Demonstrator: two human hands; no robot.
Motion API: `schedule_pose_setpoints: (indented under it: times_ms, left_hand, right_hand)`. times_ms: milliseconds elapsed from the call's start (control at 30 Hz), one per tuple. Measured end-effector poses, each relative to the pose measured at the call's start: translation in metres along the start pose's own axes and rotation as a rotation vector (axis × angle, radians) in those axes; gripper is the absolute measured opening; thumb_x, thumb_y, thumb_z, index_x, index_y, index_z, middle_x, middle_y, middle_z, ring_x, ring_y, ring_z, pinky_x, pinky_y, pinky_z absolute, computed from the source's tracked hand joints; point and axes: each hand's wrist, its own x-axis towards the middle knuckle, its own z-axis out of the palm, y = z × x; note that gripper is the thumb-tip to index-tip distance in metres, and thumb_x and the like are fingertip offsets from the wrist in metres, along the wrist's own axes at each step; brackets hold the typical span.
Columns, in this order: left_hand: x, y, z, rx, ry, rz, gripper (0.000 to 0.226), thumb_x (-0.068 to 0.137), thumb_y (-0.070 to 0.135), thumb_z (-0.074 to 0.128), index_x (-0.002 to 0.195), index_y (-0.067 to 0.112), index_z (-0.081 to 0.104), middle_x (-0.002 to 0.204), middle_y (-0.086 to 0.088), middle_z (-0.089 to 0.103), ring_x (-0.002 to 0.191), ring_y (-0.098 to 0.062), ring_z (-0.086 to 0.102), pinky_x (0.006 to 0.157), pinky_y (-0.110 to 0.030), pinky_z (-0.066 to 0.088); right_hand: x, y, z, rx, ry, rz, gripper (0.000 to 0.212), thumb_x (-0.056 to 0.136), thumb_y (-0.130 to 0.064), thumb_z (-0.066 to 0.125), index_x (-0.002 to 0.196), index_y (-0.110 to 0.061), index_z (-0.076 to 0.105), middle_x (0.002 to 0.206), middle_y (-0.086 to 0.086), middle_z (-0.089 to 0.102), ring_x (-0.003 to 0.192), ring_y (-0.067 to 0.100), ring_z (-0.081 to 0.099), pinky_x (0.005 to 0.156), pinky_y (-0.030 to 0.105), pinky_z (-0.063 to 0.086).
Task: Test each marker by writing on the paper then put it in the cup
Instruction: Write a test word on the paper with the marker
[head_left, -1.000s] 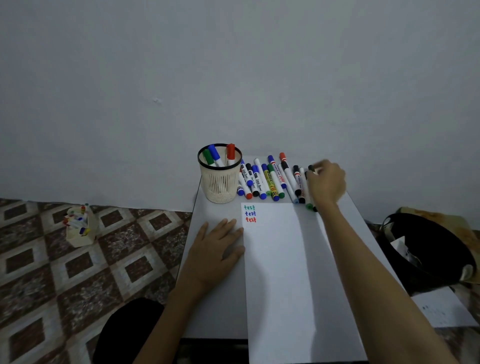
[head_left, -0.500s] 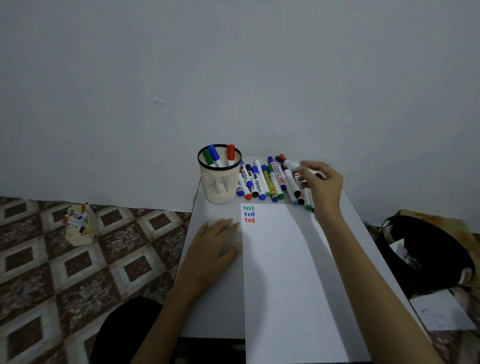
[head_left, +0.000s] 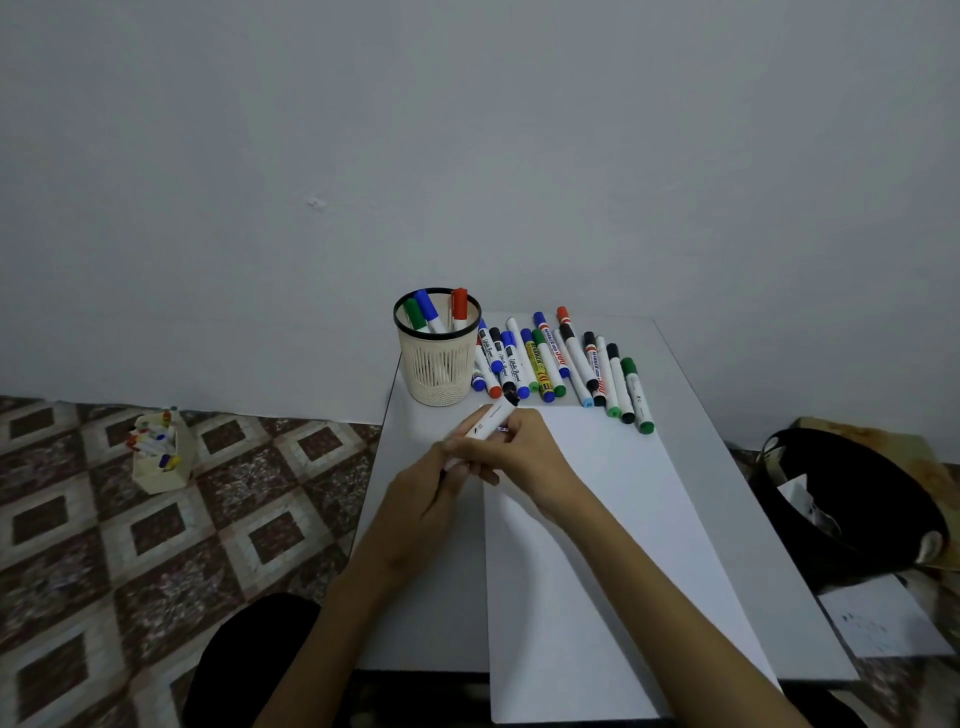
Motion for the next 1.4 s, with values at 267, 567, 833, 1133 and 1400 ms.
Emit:
schedule_pose_setpoints:
  times_ms: [267,567,833,1133,1400]
  left_hand:
    - [0.0,-0.002,-0.001,-0.012,0.026,0.005,0.034,0.091,0.047,0.031,0.106,0.026,0.053,0.061,0.007,0.051,0.059,-0.01,0.054,0.05,-0.016,0.04]
    - [0.0,0.002,-0.003,-0.063,0.061,0.01,0.033,0.089,0.047,0.036,0.098,0.024,0.057,0.054,0.012,0.048,0.051,-0.005,0.049,0.047,-0.012,0.036]
    - [-0.003,0.003,-0.008,-0.028,0.155,-0.005,0.028,0.089,0.056,0.042,0.099,0.035,0.058,0.058,-0.001,0.047,0.048,-0.011,0.043,0.046,-0.025,0.034]
    - [0.001,-0.015,0.005,0.397,-0.062,0.049,0.044,0.085,0.046,0.042,0.109,0.017,0.065,0.091,-0.001,0.055,0.082,-0.016,0.05,0.072,-0.039,0.046]
    - [0.0,-0.007,0.004,0.409,-0.078,0.035,0.051,0.083,0.052,0.04,0.111,0.018,0.066,0.089,-0.001,0.055,0.083,-0.017,0.05,0.074,-0.038,0.045]
  right_hand:
    - [0.002,0.006,-0.001,0.099,-0.029,0.018,0.028,0.084,-0.005,0.069,0.102,0.015,0.061,0.082,0.021,0.062,0.061,0.017,0.059,0.051,0.02,0.047]
    - [0.003,0.004,-0.003,0.144,-0.088,-0.001,0.026,0.084,-0.003,0.068,0.102,0.014,0.061,0.084,0.021,0.062,0.067,0.021,0.06,0.052,0.021,0.048]
    - [0.009,-0.014,-0.011,0.144,-0.013,-0.106,0.021,0.083,-0.001,0.068,0.097,0.011,0.06,0.085,0.027,0.063,0.059,0.019,0.057,0.048,0.019,0.046]
    - [0.017,0.006,-0.044,0.342,0.321,-0.108,0.012,0.086,0.004,0.063,0.097,0.004,0.061,0.093,0.012,0.07,0.086,0.025,0.072,0.062,0.031,0.06]
    - [0.026,0.017,-0.031,0.07,0.406,-0.039,0.026,0.08,0.0,0.073,0.072,-0.008,0.05,0.067,0.01,0.059,0.058,0.015,0.063,0.055,0.025,0.054]
